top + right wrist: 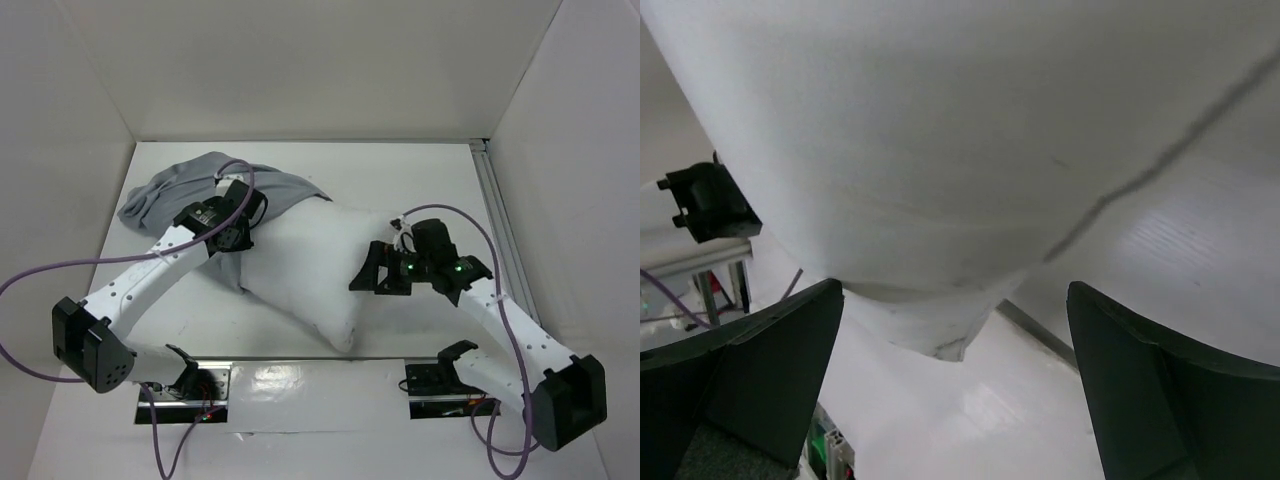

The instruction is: Put the pillow into the pillowcase

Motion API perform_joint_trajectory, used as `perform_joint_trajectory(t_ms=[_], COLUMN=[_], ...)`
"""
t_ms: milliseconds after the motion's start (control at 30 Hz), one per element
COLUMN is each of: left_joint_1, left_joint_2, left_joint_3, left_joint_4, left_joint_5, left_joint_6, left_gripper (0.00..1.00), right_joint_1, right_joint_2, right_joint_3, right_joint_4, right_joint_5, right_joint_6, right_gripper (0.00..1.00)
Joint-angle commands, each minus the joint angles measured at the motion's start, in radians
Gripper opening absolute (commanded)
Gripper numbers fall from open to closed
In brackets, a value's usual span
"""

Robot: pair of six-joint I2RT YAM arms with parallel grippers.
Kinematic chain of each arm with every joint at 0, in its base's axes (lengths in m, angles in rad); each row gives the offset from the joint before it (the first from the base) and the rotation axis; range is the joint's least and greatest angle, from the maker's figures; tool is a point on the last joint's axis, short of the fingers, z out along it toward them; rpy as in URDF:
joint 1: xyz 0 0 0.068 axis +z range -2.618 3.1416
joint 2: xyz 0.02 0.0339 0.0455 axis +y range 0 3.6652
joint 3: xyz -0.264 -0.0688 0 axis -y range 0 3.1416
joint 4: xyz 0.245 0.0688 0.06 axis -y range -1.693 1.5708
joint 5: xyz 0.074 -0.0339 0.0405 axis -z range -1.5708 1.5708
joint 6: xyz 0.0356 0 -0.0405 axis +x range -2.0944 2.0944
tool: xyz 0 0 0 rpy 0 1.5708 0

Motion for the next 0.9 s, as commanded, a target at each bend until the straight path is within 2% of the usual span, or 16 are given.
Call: perform_joint_trajectory(t_ms=[0, 67, 100, 133, 233, 267, 300, 367, 433, 467, 500, 533, 600, 700, 767, 867], left_joint_1=[0.009, 0.009, 0.009, -0.026, -0.124, -0.152, -0.181, -0.29, -0.389, -0.414, -0.431, -0.44, -0.418, -0.322, -0.272, -0.262], left_joint_2=[-0.028, -0.018, -0.018, -0.018, 0.031, 0.053, 0.114, 0.194, 0.364, 0.43, 0.491, 0.587, 0.628, 0.618, 0.617, 0.581], left_joint_3=[-0.009, 0.03, 0.047, 0.069, 0.178, 0.26, 0.308, 0.49, 0.654, 0.864, 0.967, 1.054, 1.164, 1.119, 1.118, 1.066], left_joint_4=[0.044, 0.045, 0.045, 0.045, 0.063, 0.072, 0.093, 0.126, 0.161, 0.138, 0.114, 0.089, 0.071, 0.147, 0.163, 0.16], left_joint_5=[0.04, 0.083, 0.138, 0.165, 0.299, 0.333, 0.394, 0.496, 0.584, 0.629, 0.702, 0.732, 0.782, 0.859, 0.937, 0.887], left_joint_6=[0.012, 0.036, 0.049, 0.062, 0.09, 0.09, 0.09, 0.101, 0.133, 0.145, 0.157, 0.167, 0.181, 0.155, 0.13, 0.139], left_gripper=[0.35, 0.0, 0.0, 0.0, 0.0, 0.0, 0.0, 0.0, 0.0, 0.0, 0.0, 0.0, 0.0, 0.0, 0.0, 0.0], right_joint_1=[0.112, 0.142, 0.151, 0.162, 0.162, 0.162, 0.162, 0.162, 0.162, 0.15, 0.15, 0.15, 0.15, 0.14, 0.119, 0.082], right_joint_2=[0.053, 0.132, 0.157, 0.192, 0.243, 0.254, 0.264, 0.284, 0.316, 0.317, 0.317, 0.317, 0.278, 0.168, 0.104, 0.038], right_joint_3=[-0.026, -0.026, -0.014, -0.014, 0.038, 0.052, 0.064, 0.076, 0.076, 0.076, 0.076, 0.076, 0.035, -0.04, -0.075, -0.075], right_joint_4=[0.204, 0.298, 0.33, 0.365, 0.487, 0.538, 0.572, 0.701, 0.799, 0.868, 0.884, 0.884, 0.908, 0.973, 0.95, 0.829], right_joint_5=[0.051, 0.062, 0.071, 0.071, 0.071, 0.083, 0.084, 0.128, 0.201, 0.22, 0.243, 0.275, 0.349, 0.456, 0.514, 0.536], right_joint_6=[0.109, 0.132, 0.146, 0.175, 0.224, 0.239, 0.281, 0.337, 0.431, 0.451, 0.463, 0.476, 0.486, 0.51, 0.51, 0.453], right_gripper=[1.0, 0.93, 0.87, 0.7, 0.35, 0.12, 0.03, 0.0, 0.0, 0.0, 0.0, 0.0, 0.0, 0.0, 0.0, 0.0])
